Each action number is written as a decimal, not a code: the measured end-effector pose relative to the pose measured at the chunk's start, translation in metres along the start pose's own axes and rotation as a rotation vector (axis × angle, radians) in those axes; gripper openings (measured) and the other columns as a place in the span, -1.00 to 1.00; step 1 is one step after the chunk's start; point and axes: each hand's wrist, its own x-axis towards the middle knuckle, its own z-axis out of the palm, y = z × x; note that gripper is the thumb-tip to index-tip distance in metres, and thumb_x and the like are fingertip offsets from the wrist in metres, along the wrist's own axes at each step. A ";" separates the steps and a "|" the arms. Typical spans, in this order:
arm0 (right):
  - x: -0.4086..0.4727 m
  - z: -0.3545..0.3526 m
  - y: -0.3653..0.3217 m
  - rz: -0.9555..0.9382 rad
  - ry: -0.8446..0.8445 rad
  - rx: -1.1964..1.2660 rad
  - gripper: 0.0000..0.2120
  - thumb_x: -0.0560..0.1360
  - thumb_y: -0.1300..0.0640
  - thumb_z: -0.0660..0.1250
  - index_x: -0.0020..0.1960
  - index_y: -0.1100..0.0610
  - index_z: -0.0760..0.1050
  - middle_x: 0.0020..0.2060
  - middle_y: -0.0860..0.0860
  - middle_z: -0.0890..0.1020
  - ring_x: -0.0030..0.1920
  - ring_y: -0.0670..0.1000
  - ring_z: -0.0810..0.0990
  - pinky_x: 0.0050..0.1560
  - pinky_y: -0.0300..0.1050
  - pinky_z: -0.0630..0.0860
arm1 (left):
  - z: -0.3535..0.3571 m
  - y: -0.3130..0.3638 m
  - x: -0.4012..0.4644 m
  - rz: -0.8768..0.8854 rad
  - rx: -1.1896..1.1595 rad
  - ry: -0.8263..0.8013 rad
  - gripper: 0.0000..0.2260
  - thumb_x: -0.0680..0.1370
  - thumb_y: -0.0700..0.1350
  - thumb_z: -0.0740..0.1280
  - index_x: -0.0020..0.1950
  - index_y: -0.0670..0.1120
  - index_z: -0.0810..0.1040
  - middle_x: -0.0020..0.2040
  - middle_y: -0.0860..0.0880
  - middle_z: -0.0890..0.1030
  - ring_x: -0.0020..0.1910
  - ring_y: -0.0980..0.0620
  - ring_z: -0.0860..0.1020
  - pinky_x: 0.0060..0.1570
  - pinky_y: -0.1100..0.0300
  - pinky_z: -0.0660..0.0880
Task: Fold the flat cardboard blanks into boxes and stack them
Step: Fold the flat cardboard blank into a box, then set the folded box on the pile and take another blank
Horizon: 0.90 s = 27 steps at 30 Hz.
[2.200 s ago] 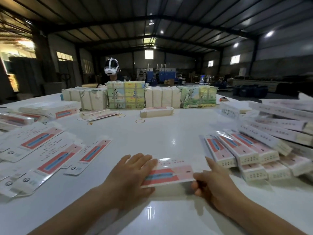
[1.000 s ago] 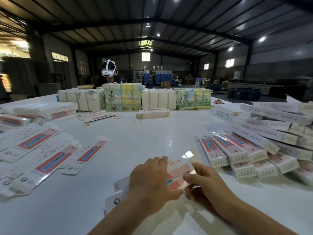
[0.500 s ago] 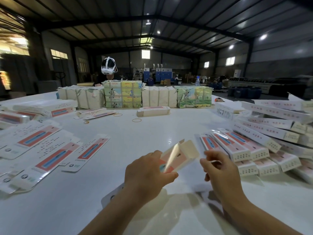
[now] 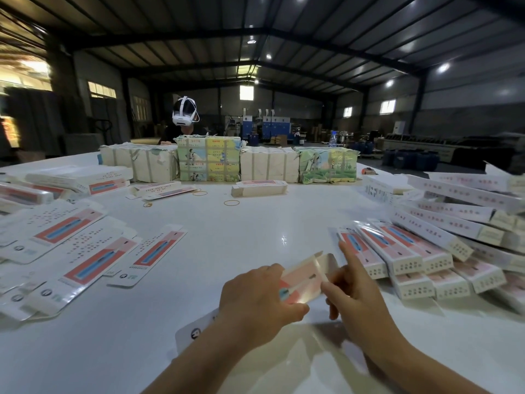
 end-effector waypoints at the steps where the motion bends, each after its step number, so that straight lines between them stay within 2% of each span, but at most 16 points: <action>1: 0.000 0.000 0.001 0.001 -0.013 -0.047 -0.40 0.51 0.33 0.29 0.29 -0.30 0.26 -0.35 -0.02 0.52 -0.35 -0.04 0.49 -0.32 -0.16 0.48 | 0.000 0.000 -0.001 0.005 0.002 -0.013 -0.55 0.39 0.33 0.27 0.16 0.13 0.39 0.05 0.16 0.53 -0.08 0.11 0.49 -0.17 0.24 0.39; 4: -0.003 0.001 -0.002 -0.023 -0.020 -0.119 -0.67 0.54 0.28 0.29 0.16 -0.10 0.50 -0.24 -0.06 0.64 -0.30 -0.08 0.55 -0.30 -0.21 0.50 | 0.001 0.001 -0.002 0.020 -0.004 -0.038 -0.56 0.41 0.32 0.27 0.19 0.14 0.37 0.13 0.15 0.53 -0.05 0.11 0.51 -0.08 0.22 0.48; 7: -0.005 0.003 -0.006 -0.020 -0.030 -0.097 -0.81 0.56 0.26 0.27 0.03 0.01 0.56 -0.18 -0.06 0.68 -0.26 -0.13 0.60 -0.31 -0.33 0.47 | 0.001 0.001 -0.002 0.019 -0.014 -0.057 -0.55 0.42 0.30 0.27 0.21 0.13 0.37 0.17 0.13 0.52 -0.02 0.10 0.53 0.00 0.17 0.53; 14: -0.005 0.002 -0.006 0.112 -0.061 0.004 -0.77 0.54 0.37 0.21 -0.01 0.13 0.57 -0.22 -0.04 0.69 -0.34 -0.19 0.60 -0.38 -0.39 0.45 | 0.006 0.003 -0.002 -0.012 -0.005 -0.102 -0.54 0.40 0.32 0.25 0.18 0.10 0.39 0.13 0.10 0.53 -0.04 0.07 0.53 0.00 0.12 0.54; 18: -0.002 0.000 -0.006 0.196 -0.083 0.056 -0.71 0.52 0.43 0.18 -0.06 0.15 0.61 -0.32 -0.03 0.68 -0.44 -0.22 0.56 -0.44 -0.41 0.41 | 0.007 0.002 -0.001 -0.025 0.003 -0.119 -0.56 0.39 0.34 0.25 0.13 0.10 0.40 0.11 0.10 0.54 -0.08 0.09 0.51 -0.05 0.14 0.53; 21: -0.001 0.002 -0.006 0.306 -0.095 0.149 -0.67 0.52 0.43 0.14 -0.08 0.17 0.64 -0.29 0.02 0.70 -0.35 -0.11 0.65 -0.41 -0.38 0.46 | 0.008 0.003 0.000 -0.019 0.014 -0.106 -0.64 0.39 0.32 0.25 0.02 0.13 0.35 0.04 0.12 0.54 -0.13 0.09 0.50 -0.17 0.21 0.47; 23: -0.002 0.004 -0.006 0.312 -0.070 0.153 -0.66 0.50 0.43 0.14 -0.11 0.17 0.65 -0.23 0.05 0.71 -0.24 -0.05 0.67 -0.36 -0.37 0.49 | 0.008 0.004 0.001 -0.010 0.028 -0.088 -0.66 0.38 0.31 0.25 -0.02 0.13 0.33 -0.01 0.12 0.53 -0.14 0.09 0.49 -0.21 0.22 0.43; 27: 0.000 0.005 -0.005 0.256 -0.018 0.098 -0.75 0.52 0.36 0.24 0.01 0.08 0.61 -0.23 0.00 0.69 -0.35 -0.19 0.59 -0.36 -0.36 0.46 | 0.009 -0.001 0.005 -0.028 0.000 -0.088 -0.59 0.40 0.33 0.24 0.08 0.09 0.39 0.06 0.12 0.54 -0.12 0.10 0.51 -0.09 0.16 0.53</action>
